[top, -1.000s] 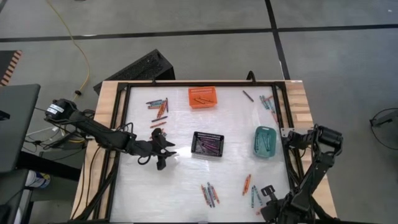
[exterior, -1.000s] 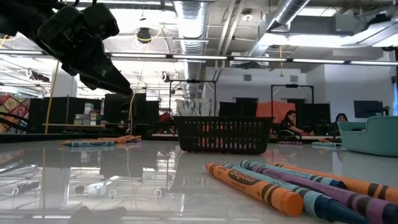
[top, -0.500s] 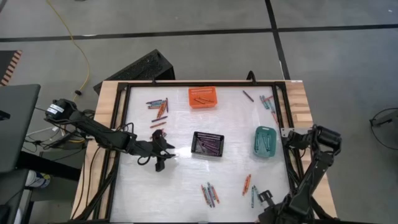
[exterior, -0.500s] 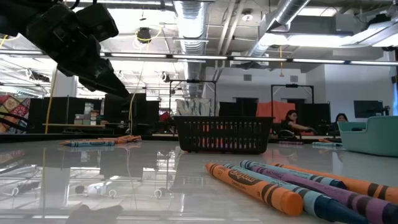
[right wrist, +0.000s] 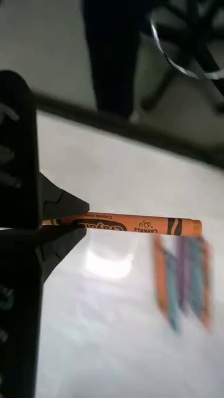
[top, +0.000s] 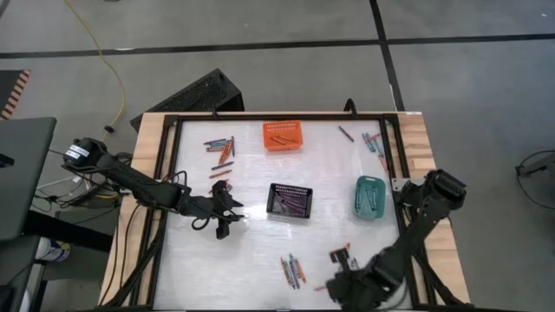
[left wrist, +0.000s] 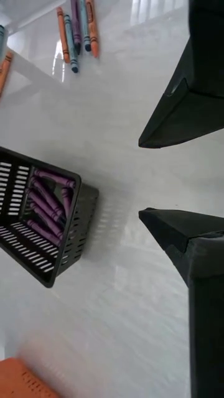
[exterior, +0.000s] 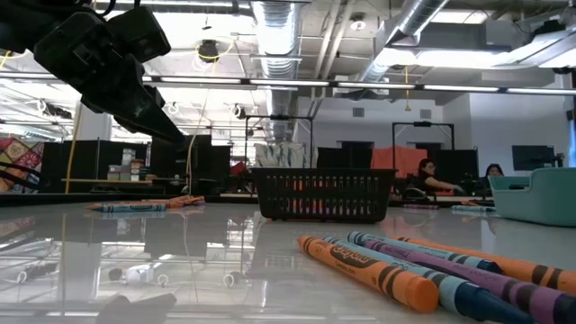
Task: Sort crayons
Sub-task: Put the orange crayon into the orange bin
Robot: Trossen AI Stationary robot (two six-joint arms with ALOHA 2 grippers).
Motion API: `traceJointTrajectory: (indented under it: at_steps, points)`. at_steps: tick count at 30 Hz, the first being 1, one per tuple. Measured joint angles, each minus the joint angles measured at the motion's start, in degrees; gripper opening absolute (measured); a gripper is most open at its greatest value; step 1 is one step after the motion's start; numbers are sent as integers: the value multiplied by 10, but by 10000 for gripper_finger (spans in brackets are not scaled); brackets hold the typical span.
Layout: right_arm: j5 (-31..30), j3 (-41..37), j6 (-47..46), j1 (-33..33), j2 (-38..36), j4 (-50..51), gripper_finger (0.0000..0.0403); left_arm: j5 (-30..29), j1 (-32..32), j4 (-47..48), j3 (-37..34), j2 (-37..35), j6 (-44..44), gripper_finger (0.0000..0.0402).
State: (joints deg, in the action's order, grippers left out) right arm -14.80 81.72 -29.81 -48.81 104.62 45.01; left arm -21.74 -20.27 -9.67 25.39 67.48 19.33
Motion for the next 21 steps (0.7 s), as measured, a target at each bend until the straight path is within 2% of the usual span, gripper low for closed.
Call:
traceJointTrajectory:
  at_steps: [15, 18, 21]
  points:
    - [-39, 33, 176, 183, 0, 46, 0, -1, 0, -1, 0, 0, 2, 159]
    - [-71, 33, 208, 217, 0, 63, 0, -5, 0, -1, 0, 0, 3, 159]
    - [-114, 33, 253, 258, 0, 61, 0, -45, 0, -1, 0, 0, -10, 159]
